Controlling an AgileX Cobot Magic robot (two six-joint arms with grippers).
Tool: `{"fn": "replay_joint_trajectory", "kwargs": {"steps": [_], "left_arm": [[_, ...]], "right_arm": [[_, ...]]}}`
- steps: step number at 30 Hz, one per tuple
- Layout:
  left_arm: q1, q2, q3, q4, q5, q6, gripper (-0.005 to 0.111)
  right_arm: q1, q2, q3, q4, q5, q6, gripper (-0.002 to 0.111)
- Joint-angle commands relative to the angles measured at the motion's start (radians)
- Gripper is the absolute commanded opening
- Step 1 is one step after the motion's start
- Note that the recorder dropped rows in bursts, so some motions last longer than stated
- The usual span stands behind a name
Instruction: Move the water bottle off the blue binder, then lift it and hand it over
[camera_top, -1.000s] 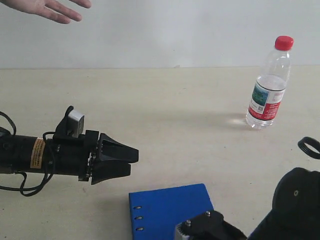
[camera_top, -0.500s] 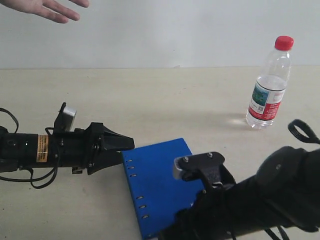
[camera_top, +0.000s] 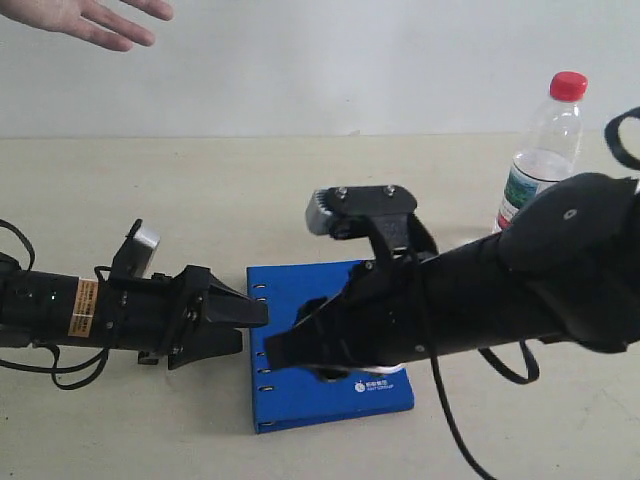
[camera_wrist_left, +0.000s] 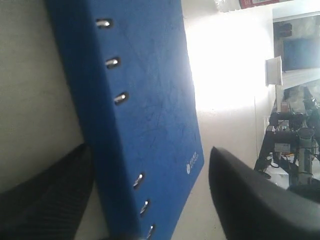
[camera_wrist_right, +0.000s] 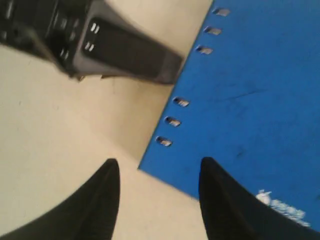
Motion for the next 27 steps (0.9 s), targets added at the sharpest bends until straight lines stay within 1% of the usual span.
{"fn": "replay_joint_trajectory", "kwargs": {"steps": [1,7,10,13,15,17,23,27], "left_arm": [[-0.002,-0.011,0.002,0.014,0.014,-0.012,0.063],[-0.002,-0.011,0.002,-0.007,0.014,-0.012,0.063],[-0.002,-0.011,0.002,-0.007,0.014,-0.012,0.063],[-0.002,-0.011,0.002,-0.007,0.014,-0.012,0.063],[-0.002,-0.011,0.002,-0.007,0.012,-0.012,0.063],[-0.002,-0.011,0.002,-0.007,0.010,-0.012,0.063],[-0.002,-0.011,0.002,-0.007,0.007,-0.012,0.063],[-0.002,-0.011,0.002,-0.007,0.007,-0.012,0.063]], "right_arm": [[-0.110,-0.004,-0.005,-0.012,0.017,0.121,0.045],[-0.267,0.079,-0.006,-0.012,0.129,0.136,0.045],[-0.338,0.116,-0.007,-0.012,0.164,0.109,0.045],[-0.390,0.157,-0.032,-0.012,0.254,0.050,0.045],[-0.406,0.193,-0.060,-0.026,0.301,0.025,0.045],[-0.413,0.225,-0.090,-0.030,0.313,0.021,0.045],[-0.413,0.332,-0.166,-0.035,0.370,0.005,0.045],[-0.413,0.365,-0.174,-0.038,0.336,-0.020,0.045]]}}
